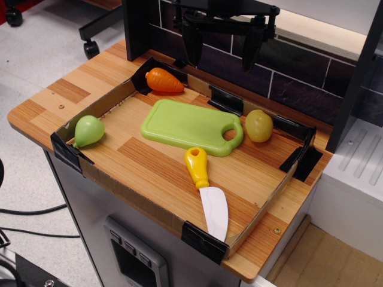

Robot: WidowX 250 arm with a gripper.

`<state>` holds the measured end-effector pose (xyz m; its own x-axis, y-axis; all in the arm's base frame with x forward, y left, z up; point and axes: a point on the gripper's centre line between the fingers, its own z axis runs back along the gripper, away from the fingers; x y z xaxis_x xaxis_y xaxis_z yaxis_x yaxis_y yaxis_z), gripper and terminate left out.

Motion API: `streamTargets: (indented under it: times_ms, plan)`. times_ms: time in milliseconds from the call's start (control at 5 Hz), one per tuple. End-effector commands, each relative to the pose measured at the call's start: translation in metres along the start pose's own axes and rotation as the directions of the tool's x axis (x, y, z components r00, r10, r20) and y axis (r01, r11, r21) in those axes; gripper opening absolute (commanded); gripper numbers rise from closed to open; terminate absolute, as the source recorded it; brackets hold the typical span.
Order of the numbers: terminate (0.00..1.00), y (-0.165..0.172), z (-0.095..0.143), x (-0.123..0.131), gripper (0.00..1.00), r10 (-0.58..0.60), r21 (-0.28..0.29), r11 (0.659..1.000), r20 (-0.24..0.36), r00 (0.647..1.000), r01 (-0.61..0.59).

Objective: Put knife on cutting board

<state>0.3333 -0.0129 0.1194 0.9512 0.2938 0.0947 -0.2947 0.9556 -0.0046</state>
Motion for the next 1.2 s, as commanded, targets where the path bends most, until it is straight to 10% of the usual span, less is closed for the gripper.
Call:
streamTargets:
  times_ms: [0, 1000]
  plan:
    - [0.0, 0.0, 0.0, 0.0, 1.0, 0.0, 0.0, 1.0, 0.0, 1.0, 0.0]
    - [0.0, 0.022, -0.053, -0.05, 1.0, 0.221, -0.111, 0.971, 0.096, 0.971, -0.21]
